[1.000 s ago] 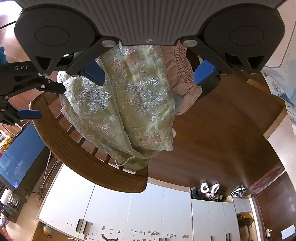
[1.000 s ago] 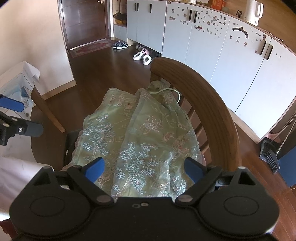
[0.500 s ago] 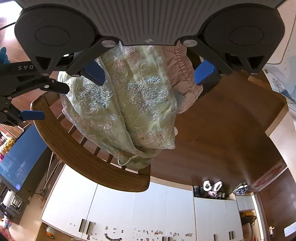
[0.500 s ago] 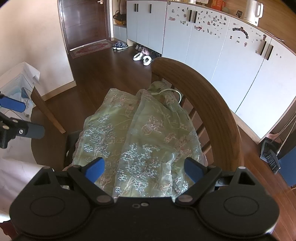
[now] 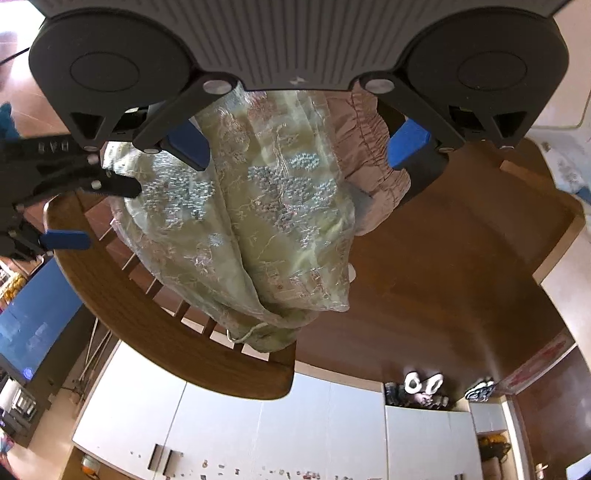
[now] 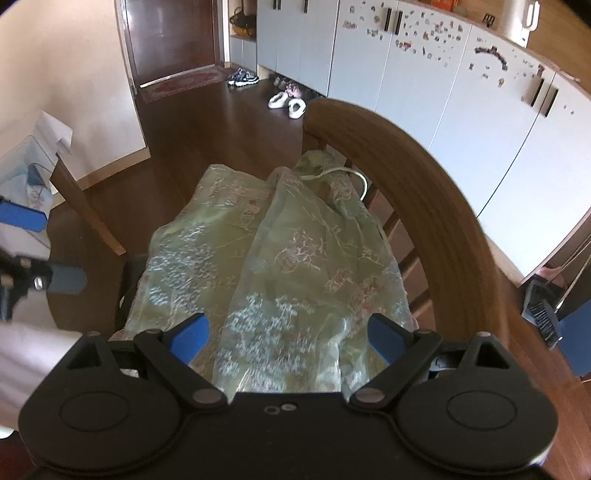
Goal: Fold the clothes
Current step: 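Grasp the jacket fabric with the left gripper while the right gripper grasps it too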
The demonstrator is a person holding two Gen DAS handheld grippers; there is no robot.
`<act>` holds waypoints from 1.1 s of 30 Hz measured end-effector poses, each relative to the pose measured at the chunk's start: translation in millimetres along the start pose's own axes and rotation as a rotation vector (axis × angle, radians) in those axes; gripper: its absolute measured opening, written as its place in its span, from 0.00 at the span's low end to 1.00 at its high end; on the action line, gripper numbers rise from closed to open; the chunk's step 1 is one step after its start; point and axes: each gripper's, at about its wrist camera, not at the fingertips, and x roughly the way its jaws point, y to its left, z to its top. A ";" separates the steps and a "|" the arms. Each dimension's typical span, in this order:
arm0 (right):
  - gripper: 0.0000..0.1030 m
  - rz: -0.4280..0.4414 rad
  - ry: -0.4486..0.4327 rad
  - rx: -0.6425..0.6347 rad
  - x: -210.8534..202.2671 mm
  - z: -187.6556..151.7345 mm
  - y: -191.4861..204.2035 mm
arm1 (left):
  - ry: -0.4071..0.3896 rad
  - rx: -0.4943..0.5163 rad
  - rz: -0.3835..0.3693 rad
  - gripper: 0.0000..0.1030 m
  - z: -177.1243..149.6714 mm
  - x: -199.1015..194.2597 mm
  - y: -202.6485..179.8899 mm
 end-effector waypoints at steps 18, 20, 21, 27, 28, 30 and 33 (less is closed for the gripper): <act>1.00 0.062 0.195 -0.029 120.9 1.8 -12.1 | 0.132 -0.016 -0.047 0.91 18.0 180.8 15.1; 1.00 0.059 0.185 -0.035 115.9 4.5 -12.5 | 0.150 -0.042 -0.108 0.62 21.1 178.8 16.0; 1.00 0.055 0.176 -0.032 110.9 5.6 -13.6 | 0.158 -0.056 -0.138 0.40 22.7 177.8 16.5; 1.00 0.064 0.088 -0.005 60.6 1.4 -21.3 | 0.070 -0.024 -0.148 0.04 30.8 133.9 -3.6; 1.00 0.074 0.070 0.002 49.6 0.5 -22.5 | 0.053 -0.023 -0.154 0.04 31.6 124.2 -4.7; 1.00 0.095 0.036 0.020 27.0 -1.1 -24.8 | 0.018 -0.019 -0.163 0.03 31.5 102.2 -5.9; 1.00 0.155 -0.017 0.067 -7.3 -3.9 -28.5 | -0.037 -0.009 -0.169 0.03 32.2 65.4 -7.2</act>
